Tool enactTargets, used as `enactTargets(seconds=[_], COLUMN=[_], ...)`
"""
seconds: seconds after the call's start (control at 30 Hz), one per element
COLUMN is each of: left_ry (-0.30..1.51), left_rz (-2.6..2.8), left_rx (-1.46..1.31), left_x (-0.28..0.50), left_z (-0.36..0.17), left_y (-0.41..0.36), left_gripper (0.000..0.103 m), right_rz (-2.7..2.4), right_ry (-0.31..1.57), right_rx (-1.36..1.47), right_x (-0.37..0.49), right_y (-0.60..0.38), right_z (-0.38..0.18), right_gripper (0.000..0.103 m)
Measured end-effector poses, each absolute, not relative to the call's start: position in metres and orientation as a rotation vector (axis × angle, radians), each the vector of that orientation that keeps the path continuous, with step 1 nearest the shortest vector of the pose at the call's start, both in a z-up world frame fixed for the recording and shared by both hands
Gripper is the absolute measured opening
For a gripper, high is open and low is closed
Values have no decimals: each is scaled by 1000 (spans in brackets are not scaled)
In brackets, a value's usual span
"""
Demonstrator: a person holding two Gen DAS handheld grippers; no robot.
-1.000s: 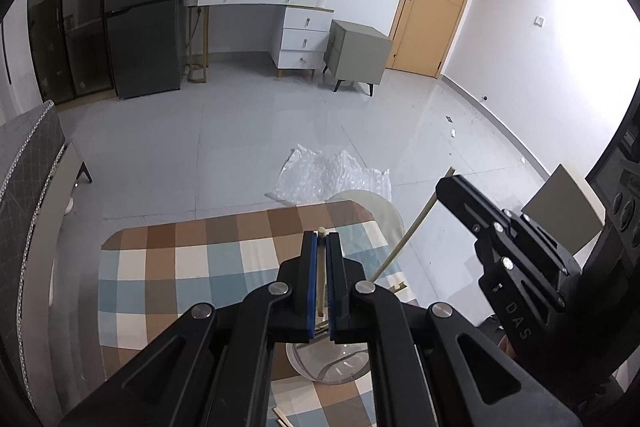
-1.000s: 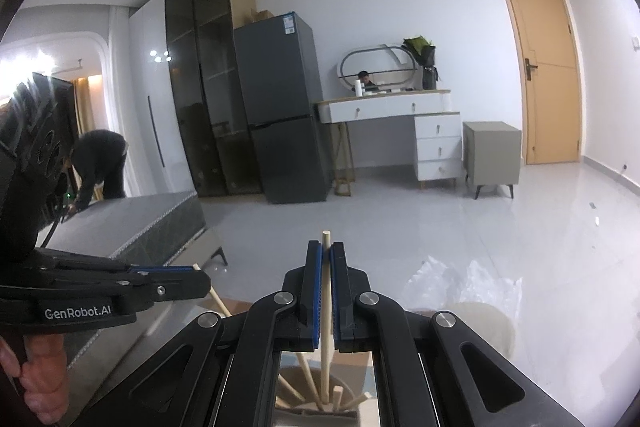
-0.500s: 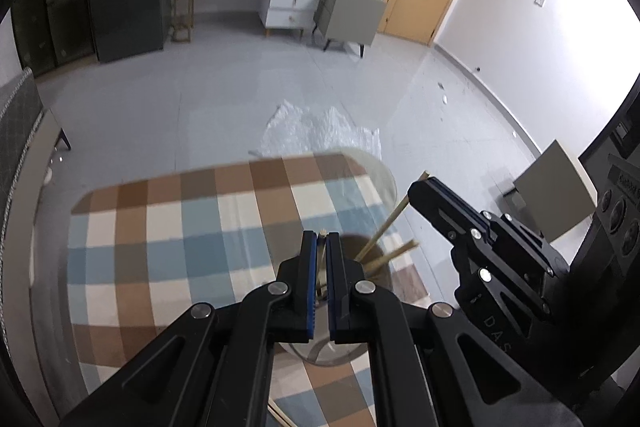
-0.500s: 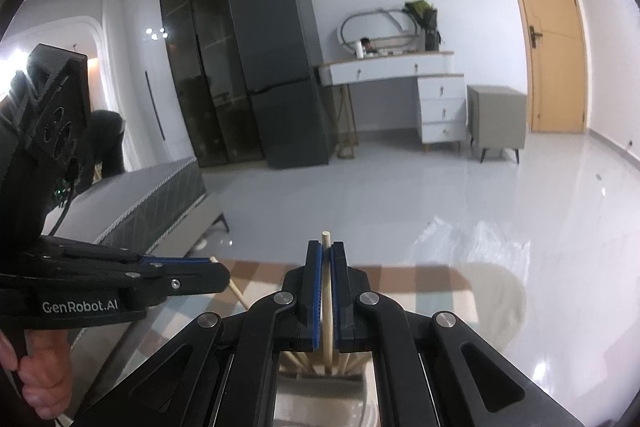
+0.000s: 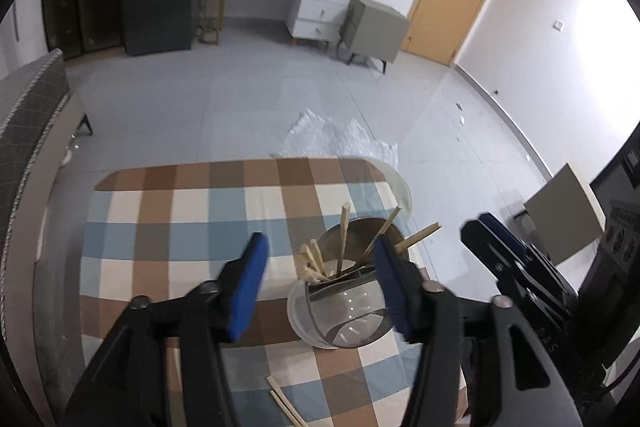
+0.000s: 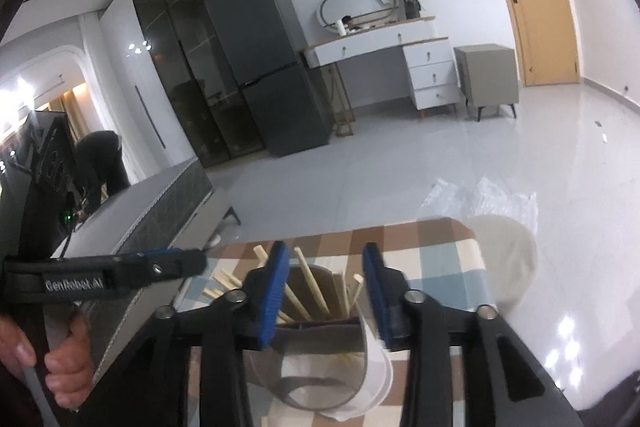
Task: Organize utensils
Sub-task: 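Open the left gripper over the holder while the right gripper opens too, then lower both open grippers toward the last loose chopsticks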
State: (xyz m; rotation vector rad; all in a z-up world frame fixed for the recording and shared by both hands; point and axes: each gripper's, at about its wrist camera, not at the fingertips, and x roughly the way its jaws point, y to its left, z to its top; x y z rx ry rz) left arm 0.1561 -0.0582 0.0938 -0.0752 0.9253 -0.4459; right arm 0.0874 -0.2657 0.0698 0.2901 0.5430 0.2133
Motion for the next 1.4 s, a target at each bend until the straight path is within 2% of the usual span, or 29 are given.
enactTargets(seconds=[0.17,0.27,0.47,0.67,0.97,1.4], left_ry=[842,809,746,696,625,623], left_rz=[-372,-349,-313,-283,-228,-177], left_rx=[-34,-35,-22,-36,-50,-64], left_x=[128,113,87,67,38,18], left_z=[112,120,133,140,135,83], left_y=[-49,-43,-31,-19,0,24], left_gripper=[74,78,81,89,98,98], right_rz=[194,195,204,216,245,273], right_ry=[514,489,444,405,353,402], right_rx=[297,294,273,259,217,180], right_x=[65,49,21,-4,-32,-53], right_y=[-265,-261,-251,-238,-216,-189], right_z=[81,91,107,120,123,78], right_gripper=[52,57,69,81,92,96])
